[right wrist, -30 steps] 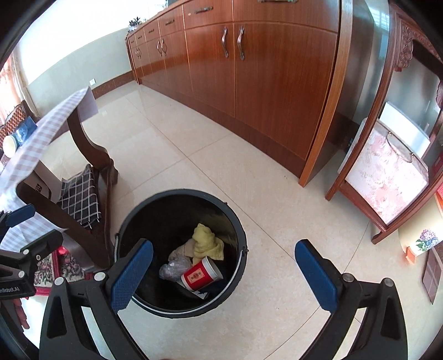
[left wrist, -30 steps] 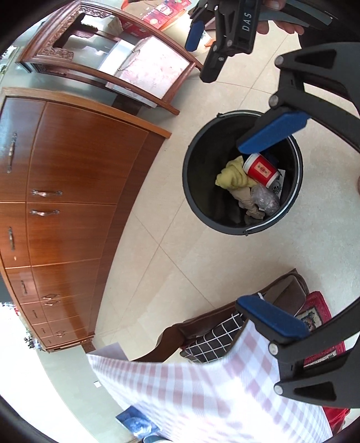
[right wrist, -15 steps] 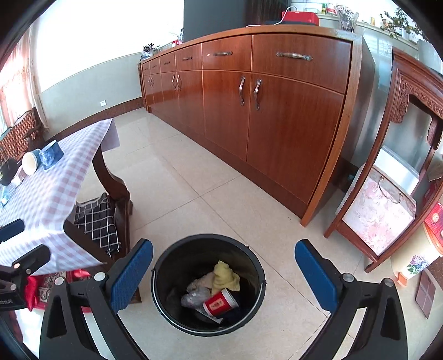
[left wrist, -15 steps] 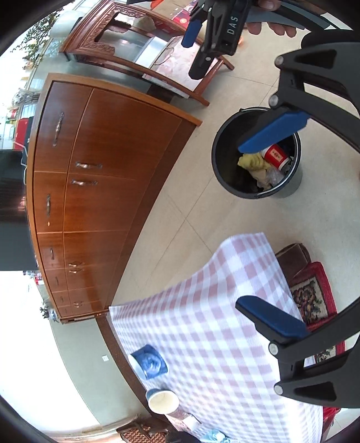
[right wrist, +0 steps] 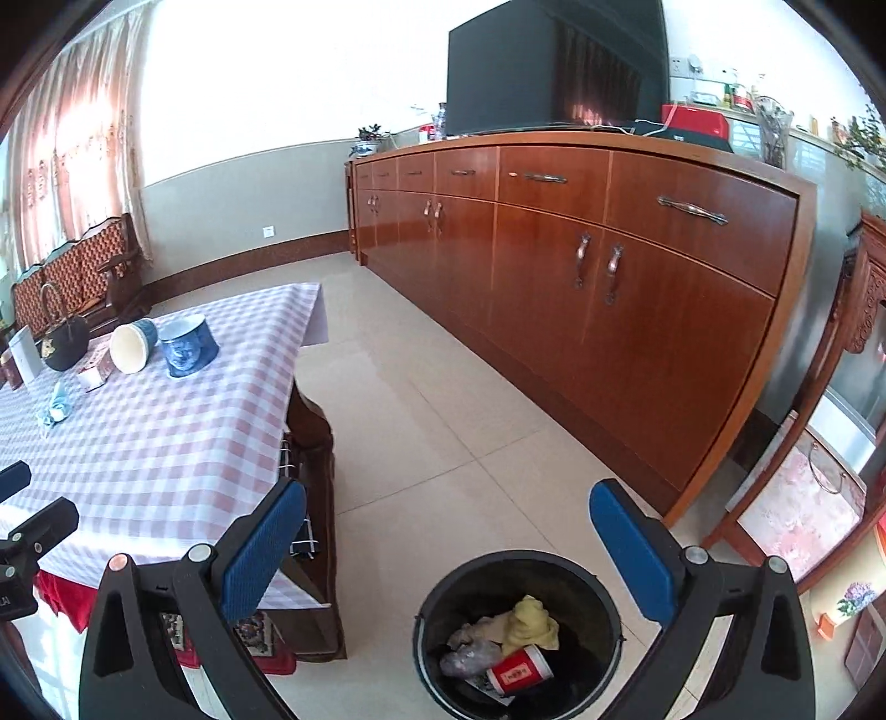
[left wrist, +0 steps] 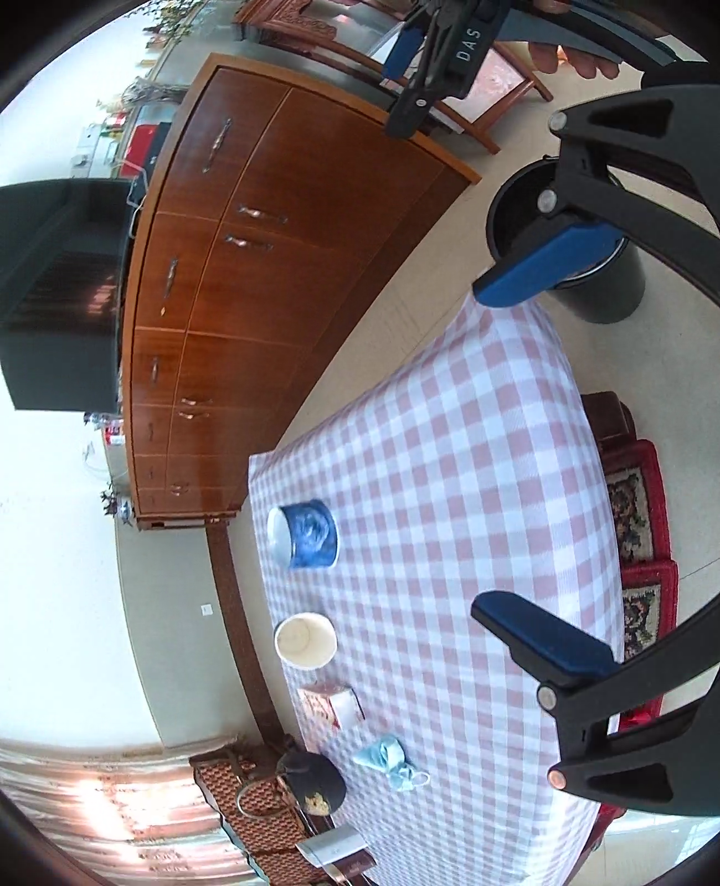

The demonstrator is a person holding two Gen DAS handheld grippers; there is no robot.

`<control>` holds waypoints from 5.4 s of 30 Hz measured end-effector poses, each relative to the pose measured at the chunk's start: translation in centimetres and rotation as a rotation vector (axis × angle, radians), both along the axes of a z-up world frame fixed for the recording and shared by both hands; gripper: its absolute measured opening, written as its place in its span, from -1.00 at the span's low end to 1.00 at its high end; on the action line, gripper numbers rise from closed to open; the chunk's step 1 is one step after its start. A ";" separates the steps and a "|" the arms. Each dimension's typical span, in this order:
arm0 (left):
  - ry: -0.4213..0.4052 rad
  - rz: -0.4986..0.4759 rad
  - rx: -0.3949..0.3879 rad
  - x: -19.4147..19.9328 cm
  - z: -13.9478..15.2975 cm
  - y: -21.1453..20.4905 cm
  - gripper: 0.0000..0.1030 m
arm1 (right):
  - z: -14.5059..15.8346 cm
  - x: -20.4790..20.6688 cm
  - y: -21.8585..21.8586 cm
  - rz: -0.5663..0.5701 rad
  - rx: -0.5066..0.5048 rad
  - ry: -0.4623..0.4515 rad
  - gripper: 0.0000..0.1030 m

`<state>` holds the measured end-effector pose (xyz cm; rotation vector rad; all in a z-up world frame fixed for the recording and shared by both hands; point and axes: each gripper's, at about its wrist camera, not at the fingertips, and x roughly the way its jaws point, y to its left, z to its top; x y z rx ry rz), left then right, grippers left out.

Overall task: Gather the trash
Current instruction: 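Move both open tools back from the bucket toward the table, then grasp the blue face mask with the left tool while the right tool grasps the blue cup, then lift the blue mask with the left tool while the right tool lifts the blue cup toward the bucket, then carry the blue mask and blue cup with both tools over the black bucket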

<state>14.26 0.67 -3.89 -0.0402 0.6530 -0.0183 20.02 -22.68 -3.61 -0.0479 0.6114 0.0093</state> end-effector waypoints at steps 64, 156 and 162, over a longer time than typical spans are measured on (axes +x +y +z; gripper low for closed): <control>0.175 0.286 -0.086 14.5 -5.8 28.3 -0.09 | -5.9 25.8 28.8 0.419 -0.001 0.222 0.51; 0.182 -0.586 -0.050 3.3 -3.8 -18.1 -0.09 | -3.5 -4.6 -14.7 -0.076 0.080 0.152 0.51; 0.229 -0.594 -0.069 3.6 -5.3 -19.0 -0.09 | -5.9 -4.2 -14.6 -0.054 0.059 0.193 0.51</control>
